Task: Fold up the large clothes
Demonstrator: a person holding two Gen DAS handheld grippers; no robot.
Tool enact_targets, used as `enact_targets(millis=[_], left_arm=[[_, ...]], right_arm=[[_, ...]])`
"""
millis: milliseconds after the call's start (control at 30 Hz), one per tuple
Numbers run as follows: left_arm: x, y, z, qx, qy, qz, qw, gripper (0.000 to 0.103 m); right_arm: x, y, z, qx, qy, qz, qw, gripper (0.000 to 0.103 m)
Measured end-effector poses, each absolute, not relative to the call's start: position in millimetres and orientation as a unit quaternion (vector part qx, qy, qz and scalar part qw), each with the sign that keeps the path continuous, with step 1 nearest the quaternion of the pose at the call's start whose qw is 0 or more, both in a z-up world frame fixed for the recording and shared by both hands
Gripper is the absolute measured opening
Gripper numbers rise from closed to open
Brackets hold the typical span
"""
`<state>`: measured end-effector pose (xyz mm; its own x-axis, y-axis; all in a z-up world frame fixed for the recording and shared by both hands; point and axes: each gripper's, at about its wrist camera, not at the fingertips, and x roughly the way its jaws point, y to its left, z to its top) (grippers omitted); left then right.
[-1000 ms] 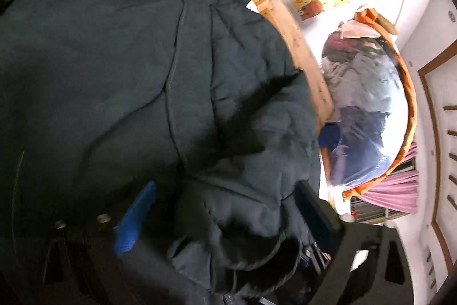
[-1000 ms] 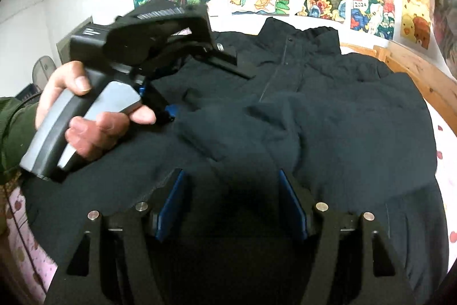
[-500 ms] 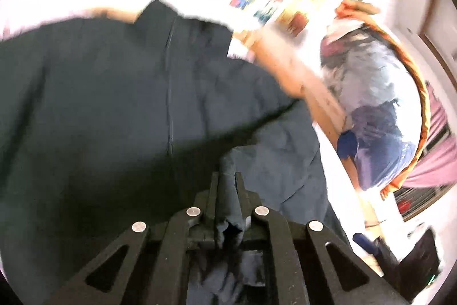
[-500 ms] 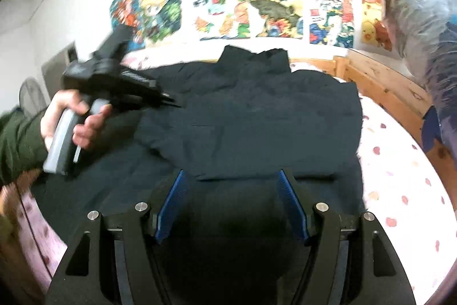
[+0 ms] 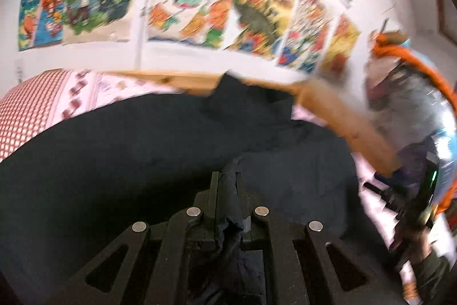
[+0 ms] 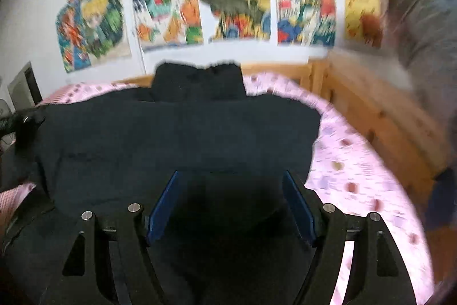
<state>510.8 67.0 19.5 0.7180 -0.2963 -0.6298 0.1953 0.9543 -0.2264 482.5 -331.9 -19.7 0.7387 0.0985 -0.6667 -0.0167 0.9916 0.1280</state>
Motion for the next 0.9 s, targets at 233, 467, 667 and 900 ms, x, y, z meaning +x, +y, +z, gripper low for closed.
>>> enact_targets(millis=[233, 467, 667, 900], left_arm=[[549.7, 71.8, -55.5, -0.036, 0.425, -0.095, 0.900, 0.008], [573.7, 59.1, -100.0, 0.009, 0.472, -0.067, 0.879, 0.012], [571.6, 67.3, -90.2, -0.016, 0.461, -0.073, 0.884, 0.014], [513.2, 87.4, -40.4, -0.047, 0.414, -0.075, 0.906, 0.055]], right_arm=[[526.3, -288.1, -89.7, -0.025, 0.423, 0.009, 0.906, 0.069], [530.8, -277.3, -120.9, -0.037, 0.427, 0.005, 0.903, 0.072], [519.0, -274.4, -113.0, -0.030, 0.410, 0.008, 0.911, 0.073], [453.0, -255.6, -25.3, 0.039, 0.314, 0.098, 0.944, 0.087]])
